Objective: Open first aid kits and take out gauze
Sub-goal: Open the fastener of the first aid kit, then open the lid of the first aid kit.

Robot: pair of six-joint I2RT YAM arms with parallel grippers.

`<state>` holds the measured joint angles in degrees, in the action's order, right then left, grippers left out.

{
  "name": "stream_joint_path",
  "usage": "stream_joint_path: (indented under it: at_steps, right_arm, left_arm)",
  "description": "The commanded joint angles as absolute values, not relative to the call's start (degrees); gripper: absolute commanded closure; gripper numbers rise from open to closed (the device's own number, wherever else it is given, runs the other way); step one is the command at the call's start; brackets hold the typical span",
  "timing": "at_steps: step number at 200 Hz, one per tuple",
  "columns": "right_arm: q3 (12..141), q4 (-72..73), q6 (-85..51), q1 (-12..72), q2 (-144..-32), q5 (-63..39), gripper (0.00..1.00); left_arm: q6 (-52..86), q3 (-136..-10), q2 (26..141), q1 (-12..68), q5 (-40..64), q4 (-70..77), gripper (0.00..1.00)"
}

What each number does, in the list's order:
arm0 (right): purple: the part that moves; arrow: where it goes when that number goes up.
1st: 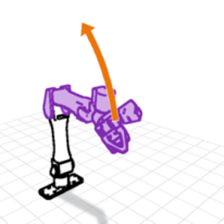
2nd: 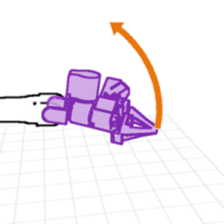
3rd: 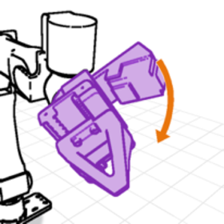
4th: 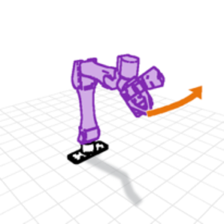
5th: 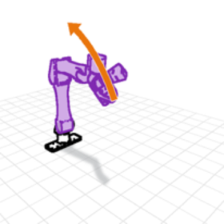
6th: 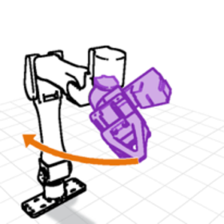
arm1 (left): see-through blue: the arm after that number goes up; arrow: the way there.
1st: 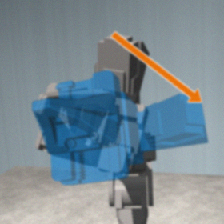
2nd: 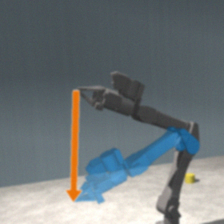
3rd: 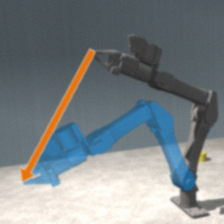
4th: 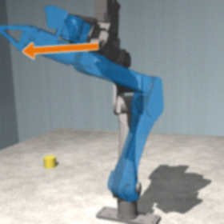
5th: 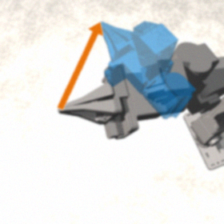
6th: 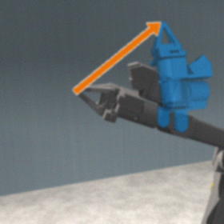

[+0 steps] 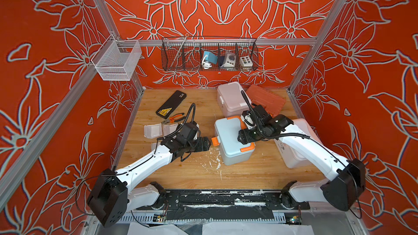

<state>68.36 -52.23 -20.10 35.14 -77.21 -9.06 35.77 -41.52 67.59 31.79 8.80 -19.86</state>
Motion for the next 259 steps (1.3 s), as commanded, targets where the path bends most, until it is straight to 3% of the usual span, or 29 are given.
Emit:
stream_joint_path:
  at_steps: [1, 56, 101, 259]
  right_arm:
    - [69.39, -56.84, -19.95, 35.38, -76.53, -8.96, 0.23]
    - [70.5, -57.22, -20.55, 35.01, -73.14, -3.43, 0.21]
    - [67.5, -54.64, -21.33, 33.02, -72.27, -5.05, 0.22]
    - [62.59, -49.05, -21.18, 31.46, -72.33, -18.5, 0.26]
  left_arm:
    - [34.78, -43.3, 65.72, 31.38, 10.29, -21.22, 0.14]
    - [39.98, -48.82, 64.58, 31.38, 24.8, -13.5, 0.11]
    - [48.87, -46.38, 68.63, 31.38, 36.69, -0.58, 0.11]
    - [54.45, -45.77, 77.66, 31.11, 38.94, 9.29, 0.12]
